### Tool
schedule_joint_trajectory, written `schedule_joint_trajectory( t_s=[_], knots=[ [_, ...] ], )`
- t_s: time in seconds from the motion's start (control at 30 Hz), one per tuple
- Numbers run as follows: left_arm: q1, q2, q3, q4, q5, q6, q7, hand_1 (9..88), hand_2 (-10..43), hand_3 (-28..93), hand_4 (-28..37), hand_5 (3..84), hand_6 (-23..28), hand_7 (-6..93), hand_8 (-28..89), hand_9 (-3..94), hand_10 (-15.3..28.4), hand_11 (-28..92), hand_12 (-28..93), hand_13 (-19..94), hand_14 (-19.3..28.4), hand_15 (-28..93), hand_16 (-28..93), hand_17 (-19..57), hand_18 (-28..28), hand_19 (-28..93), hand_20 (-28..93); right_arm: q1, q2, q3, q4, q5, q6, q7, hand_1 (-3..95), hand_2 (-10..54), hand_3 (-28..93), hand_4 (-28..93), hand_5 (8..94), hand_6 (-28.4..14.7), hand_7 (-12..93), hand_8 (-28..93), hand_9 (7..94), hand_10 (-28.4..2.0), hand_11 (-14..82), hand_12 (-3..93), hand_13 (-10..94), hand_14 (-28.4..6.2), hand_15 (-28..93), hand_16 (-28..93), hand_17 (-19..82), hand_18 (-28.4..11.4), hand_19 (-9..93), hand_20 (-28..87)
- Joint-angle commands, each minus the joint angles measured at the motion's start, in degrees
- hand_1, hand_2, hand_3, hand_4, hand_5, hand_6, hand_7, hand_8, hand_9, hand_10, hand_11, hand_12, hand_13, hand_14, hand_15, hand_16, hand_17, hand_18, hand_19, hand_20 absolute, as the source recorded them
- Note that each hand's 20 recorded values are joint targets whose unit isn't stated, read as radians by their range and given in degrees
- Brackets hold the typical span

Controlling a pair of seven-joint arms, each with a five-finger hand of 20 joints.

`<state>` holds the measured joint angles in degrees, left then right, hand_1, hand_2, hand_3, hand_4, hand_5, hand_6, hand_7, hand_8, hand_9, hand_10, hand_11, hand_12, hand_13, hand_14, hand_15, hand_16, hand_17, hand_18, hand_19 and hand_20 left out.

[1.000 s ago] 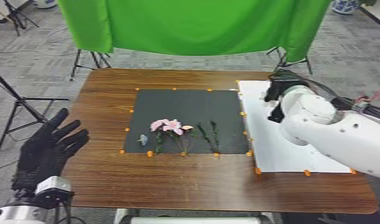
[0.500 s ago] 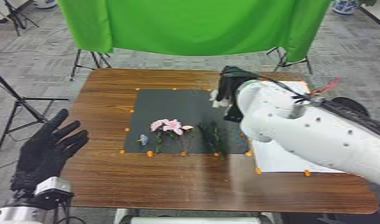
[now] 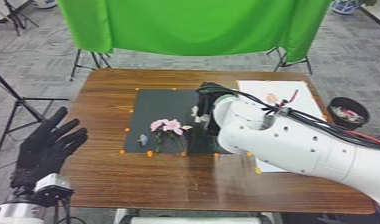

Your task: Arrange flowers

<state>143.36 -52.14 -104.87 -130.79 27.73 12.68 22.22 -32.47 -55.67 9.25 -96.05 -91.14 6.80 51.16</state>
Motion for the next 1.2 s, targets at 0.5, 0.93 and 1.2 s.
schedule_joint_trajectory(
  t_s=[0.5,0.93,1.2],
  knots=[
    [-1.06,-0.36,0.09,0.32,0.81,-1.39,-1.67,31.1,7.1,64,-18.0,33.5,8.6,6.7,-7,27.1,18.9,23,12,20,28.0,55,-12,-5.6,28.4,59,-9,-0.51,-1.07,0.04,1.49,-2.44,-3.88,3.48,53.6,-9.5,73,-27,72.7,-1.1,21,2,87.2,-9.0,15.2,30.2,81,-4.8,64,16,52,-15.1,93,30],
    [-0.87,-0.62,-0.03,0.3,1.13,-1.69,-1.86,30.9,7.0,64,-18.0,33.5,8.5,6.8,-7,27.0,18.9,23,12,20,28.0,55,-12,-5.5,28.4,59,-9,0.08,-0.7,-0.21,0.11,-4.49,-7.11,4.9,41.1,-6.8,78,-24,60.3,-4.2,16,-11,71.8,-15.4,28.3,17.8,75,-7.7,70,16,51,-16.3,93,27],
    [0.24,-1.12,-0.43,-0.08,1.19,-1.39,-1.62,30.9,7.0,64,-18.2,33.5,8.5,6.7,-7,27.0,18.9,23,12,20,28.0,55,-12,-5.5,28.4,59,-9,2.35,0.77,-0.78,-1.5,-5.28,-6.95,5.48,39.0,-6.1,78,-23,57.2,-5.4,14,-11,68.2,-16.7,27.2,16.6,72,-9.3,72,15,50,-16.8,93,26]
  ],
)
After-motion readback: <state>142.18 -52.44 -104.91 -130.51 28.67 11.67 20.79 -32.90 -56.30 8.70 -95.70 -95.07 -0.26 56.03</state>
